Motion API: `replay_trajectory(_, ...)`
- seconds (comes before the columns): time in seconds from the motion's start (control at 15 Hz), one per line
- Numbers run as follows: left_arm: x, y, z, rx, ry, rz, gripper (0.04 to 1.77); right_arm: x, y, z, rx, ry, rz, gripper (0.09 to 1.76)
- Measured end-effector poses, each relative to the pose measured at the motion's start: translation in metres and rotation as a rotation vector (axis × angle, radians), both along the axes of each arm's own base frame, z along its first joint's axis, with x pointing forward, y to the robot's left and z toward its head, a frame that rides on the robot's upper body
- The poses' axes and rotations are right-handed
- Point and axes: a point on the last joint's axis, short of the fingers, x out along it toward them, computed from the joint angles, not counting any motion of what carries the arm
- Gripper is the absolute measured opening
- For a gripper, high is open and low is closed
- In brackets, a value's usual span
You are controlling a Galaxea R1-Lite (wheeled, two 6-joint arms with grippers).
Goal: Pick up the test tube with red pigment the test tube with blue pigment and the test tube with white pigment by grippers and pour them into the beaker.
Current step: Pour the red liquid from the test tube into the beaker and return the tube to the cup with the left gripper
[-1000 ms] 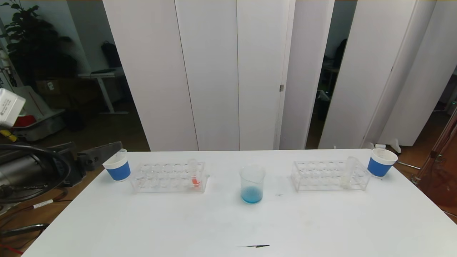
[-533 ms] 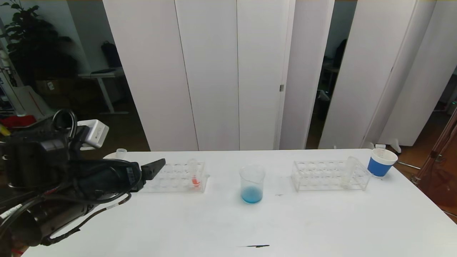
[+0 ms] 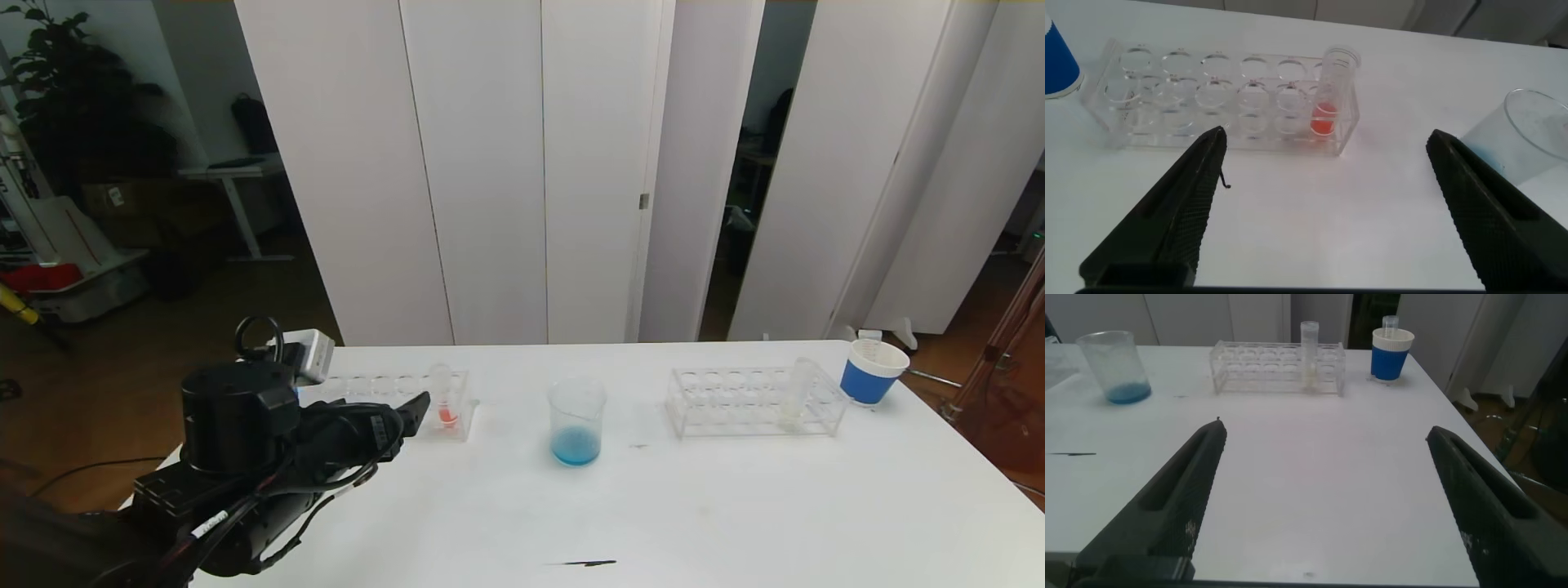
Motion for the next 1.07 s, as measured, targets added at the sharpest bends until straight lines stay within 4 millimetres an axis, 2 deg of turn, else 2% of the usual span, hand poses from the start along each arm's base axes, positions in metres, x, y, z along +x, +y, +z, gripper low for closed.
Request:
replay_trajectory(0.47,0.033,-0.022,-0.041,0.035,-0.055,0.099,1.75,0.000,0.000,0.000,0.000,0.000,0.000,1.75)
replay_trajectory(0.8,0.069,-0.037,-0.057,0.049,-0.105,0.219,1.75,0.000,0.000,0.000,0.000,0.000,0.000,1.75)
replay_trajectory(1.07,0.084,-0.043,-0.073,0.063,-0.123,0.221,1.75,0.000,0.000,0.000,0.000,0.000,0.000,1.75)
